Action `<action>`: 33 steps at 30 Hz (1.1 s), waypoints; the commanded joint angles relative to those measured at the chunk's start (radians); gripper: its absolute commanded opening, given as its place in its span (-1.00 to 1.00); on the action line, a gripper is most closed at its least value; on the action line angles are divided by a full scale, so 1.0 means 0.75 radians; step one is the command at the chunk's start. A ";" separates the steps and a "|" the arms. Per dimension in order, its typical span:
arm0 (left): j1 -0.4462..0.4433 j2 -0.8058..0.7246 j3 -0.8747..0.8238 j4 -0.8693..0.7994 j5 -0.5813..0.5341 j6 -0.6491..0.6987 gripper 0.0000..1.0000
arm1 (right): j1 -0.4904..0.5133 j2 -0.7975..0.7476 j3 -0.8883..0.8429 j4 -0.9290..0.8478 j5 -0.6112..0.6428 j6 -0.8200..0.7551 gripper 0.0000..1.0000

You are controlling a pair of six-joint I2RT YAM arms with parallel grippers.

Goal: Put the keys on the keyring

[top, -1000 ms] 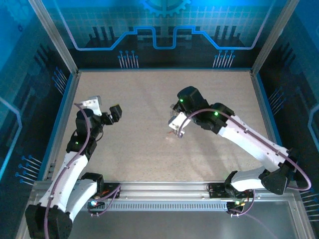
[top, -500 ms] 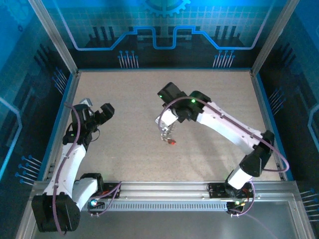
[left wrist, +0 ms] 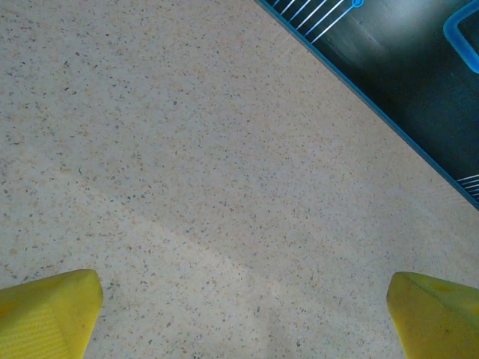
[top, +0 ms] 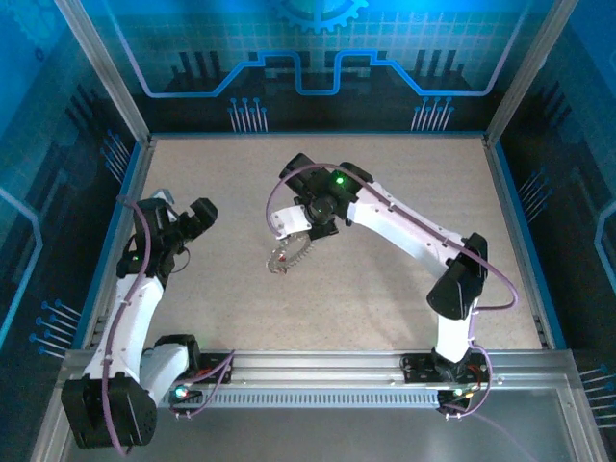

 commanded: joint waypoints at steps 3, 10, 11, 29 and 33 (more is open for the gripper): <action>0.015 -0.019 -0.024 0.027 0.005 -0.022 0.98 | -0.054 -0.052 -0.134 0.069 -0.165 0.135 -1.00; 0.015 -0.008 -0.109 0.104 -0.012 -0.096 0.98 | -0.069 -0.259 -0.568 0.292 -0.156 -0.035 -1.00; 0.015 -0.002 -0.123 0.120 -0.023 -0.097 0.98 | -0.071 -0.292 -0.624 0.329 -0.141 -0.041 -1.00; 0.015 0.095 -0.244 0.144 -0.334 -0.356 0.98 | -0.124 -0.510 -1.214 0.494 -0.083 -0.130 -0.99; 0.012 0.103 -0.235 0.143 -0.393 -0.325 0.98 | -0.142 -0.469 -1.276 0.569 0.024 -0.144 -0.89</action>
